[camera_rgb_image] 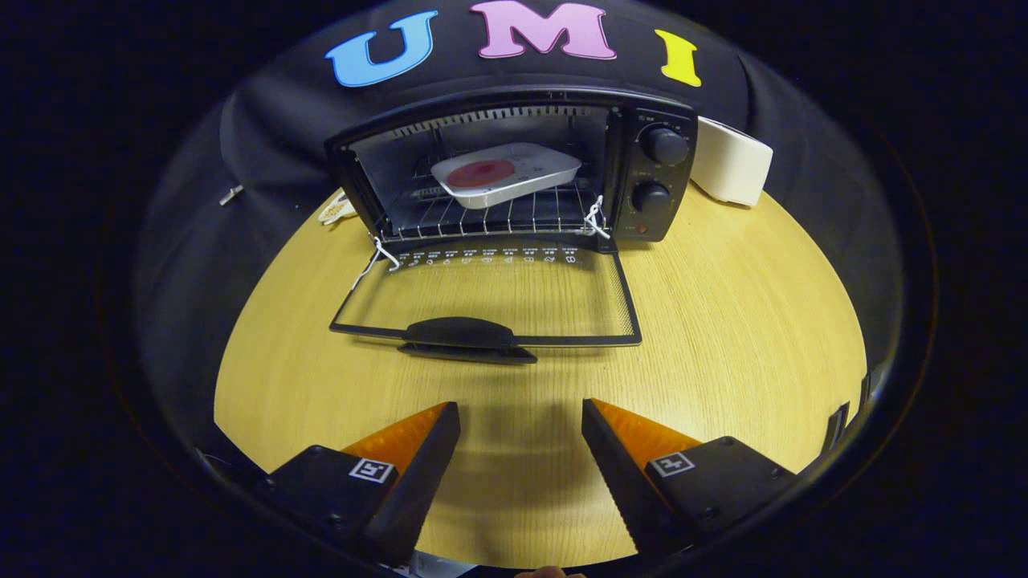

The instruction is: Open the toaster oven, put the food inside, and close the toaster oven door.

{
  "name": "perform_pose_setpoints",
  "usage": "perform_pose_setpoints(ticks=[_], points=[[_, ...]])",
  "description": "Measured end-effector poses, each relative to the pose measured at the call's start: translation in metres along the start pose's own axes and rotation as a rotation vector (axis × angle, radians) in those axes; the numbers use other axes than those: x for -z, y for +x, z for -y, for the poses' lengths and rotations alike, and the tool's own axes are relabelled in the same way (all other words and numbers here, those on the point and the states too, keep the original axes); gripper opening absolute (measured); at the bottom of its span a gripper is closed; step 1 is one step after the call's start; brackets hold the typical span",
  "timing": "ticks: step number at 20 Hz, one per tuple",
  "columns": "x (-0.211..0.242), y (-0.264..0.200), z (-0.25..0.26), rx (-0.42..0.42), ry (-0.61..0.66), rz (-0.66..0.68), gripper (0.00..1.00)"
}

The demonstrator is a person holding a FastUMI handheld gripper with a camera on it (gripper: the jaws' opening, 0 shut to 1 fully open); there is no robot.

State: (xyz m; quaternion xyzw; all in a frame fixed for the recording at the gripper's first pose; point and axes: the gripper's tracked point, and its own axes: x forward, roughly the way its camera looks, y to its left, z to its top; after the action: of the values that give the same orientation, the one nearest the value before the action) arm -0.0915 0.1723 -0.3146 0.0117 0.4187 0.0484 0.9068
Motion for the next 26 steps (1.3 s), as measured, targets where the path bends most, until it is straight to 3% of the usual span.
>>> perform_pose_setpoints(ticks=[14,26], points=[[-0.021,0.054,-0.024,0.121,-0.054,-0.018,0.99],[-0.039,0.024,-0.028,0.094,-0.091,0.052,0.99]])
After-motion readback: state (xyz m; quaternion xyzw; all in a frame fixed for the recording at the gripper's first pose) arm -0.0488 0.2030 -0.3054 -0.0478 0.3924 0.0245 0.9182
